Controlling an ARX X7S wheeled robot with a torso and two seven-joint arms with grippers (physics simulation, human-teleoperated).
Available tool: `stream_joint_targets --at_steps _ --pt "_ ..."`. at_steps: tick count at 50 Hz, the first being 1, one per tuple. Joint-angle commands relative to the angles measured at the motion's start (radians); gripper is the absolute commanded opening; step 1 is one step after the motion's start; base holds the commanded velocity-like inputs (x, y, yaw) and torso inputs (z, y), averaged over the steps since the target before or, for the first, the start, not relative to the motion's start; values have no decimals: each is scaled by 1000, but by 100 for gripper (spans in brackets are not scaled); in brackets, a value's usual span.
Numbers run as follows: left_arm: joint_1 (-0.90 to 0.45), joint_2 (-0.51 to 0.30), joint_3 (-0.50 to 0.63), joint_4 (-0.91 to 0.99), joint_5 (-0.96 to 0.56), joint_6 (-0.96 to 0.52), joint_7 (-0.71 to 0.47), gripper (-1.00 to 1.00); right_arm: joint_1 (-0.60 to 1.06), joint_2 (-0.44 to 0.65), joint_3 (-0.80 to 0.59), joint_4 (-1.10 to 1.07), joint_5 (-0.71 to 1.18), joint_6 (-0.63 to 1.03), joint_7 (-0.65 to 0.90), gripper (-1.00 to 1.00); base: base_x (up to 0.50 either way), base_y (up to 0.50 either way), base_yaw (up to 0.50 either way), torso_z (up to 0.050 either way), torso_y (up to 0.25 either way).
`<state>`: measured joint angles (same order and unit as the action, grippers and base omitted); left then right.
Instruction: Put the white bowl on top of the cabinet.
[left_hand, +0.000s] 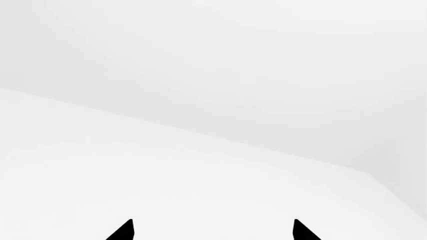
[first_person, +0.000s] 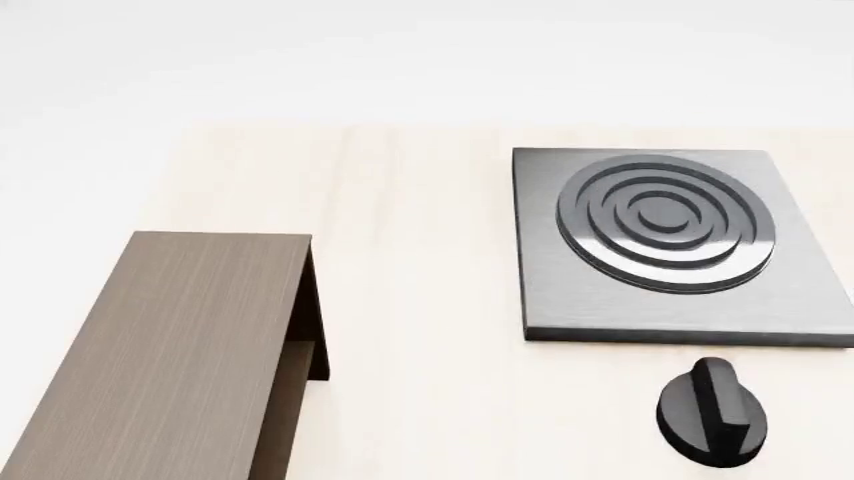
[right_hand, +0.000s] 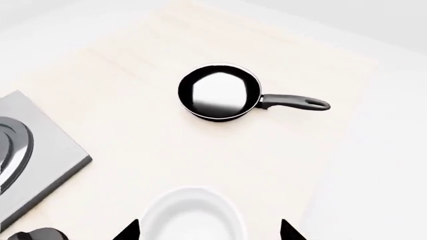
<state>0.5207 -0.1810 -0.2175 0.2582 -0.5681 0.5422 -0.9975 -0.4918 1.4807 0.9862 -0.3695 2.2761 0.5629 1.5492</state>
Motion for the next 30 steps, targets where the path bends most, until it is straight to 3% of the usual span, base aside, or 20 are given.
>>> stream_joint_targets --at_steps 1,11,30 --pt "0 -2 3 0 3 -2 -5 100 -30 5 -21 26 -35 16 -1 100 0 0 0 0 0" --pt "-3 -4 6 -2 8 -6 -9 100 -91 87 -115 58 -59 -84 -56 100 0 0 0 0 0" --pt "-10 -9 11 -10 8 -9 -13 100 -119 90 -198 62 -105 -123 -121 100 0 0 0 0 0"
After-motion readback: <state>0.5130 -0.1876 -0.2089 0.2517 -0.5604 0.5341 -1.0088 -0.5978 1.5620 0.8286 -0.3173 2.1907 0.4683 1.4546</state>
